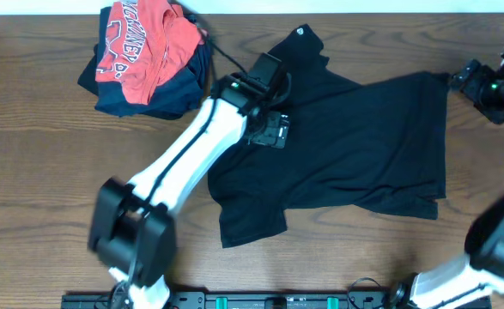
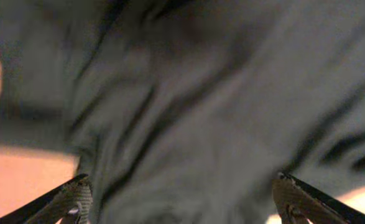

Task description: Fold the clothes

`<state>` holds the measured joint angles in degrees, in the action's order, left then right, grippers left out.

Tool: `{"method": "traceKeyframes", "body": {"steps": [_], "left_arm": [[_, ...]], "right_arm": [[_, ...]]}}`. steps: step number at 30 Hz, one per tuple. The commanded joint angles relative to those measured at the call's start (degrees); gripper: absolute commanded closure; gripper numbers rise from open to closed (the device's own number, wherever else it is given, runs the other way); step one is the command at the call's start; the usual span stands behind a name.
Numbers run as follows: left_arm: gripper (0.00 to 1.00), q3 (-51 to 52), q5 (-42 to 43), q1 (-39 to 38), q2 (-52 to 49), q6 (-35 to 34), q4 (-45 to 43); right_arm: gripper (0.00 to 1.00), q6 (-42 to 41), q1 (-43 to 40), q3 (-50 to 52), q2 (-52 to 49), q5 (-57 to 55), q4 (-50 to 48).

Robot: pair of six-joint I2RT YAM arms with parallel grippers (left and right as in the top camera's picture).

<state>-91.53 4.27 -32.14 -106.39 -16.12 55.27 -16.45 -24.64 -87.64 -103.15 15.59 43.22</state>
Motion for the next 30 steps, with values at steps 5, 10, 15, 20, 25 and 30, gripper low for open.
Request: {"method": "traceKeyframes", "body": {"steps": [5, 10, 15, 20, 25, 30], "left_arm": [[0.06, -1.01, -1.38, -0.35, 2.58, -5.64, 6.38], [0.06, -0.96, -2.23, -0.33, 2.97, -9.14, 11.63], [0.06, 0.76, -2.21, -0.35, 6.12, -13.88, 14.86], [0.06, 8.74, -2.86, -0.42, 13.92, -20.94, 14.97], [0.06, 23.30, -2.82, -0.42, 23.74, -29.07, 10.05], [0.12, 37.55, -0.37, -1.03, 30.08, -33.94, 5.79]], "right_arm": [[0.14, 0.90, 6.43, -1.38, 12.15, 4.02, 19.08], [0.16, 0.83, 10.78, 0.52, 18.71, -1.16, 26.99], [0.15, 0.09, 12.00, 5.97, 25.59, -3.43, 29.81], [0.14, 0.09, 11.91, 14.67, 30.05, -3.78, 28.24], [0.14, 0.24, 11.93, 22.25, 30.60, -3.76, 25.00], [0.13, 1.14, 11.96, 25.62, 30.60, -3.78, 22.38]]}}
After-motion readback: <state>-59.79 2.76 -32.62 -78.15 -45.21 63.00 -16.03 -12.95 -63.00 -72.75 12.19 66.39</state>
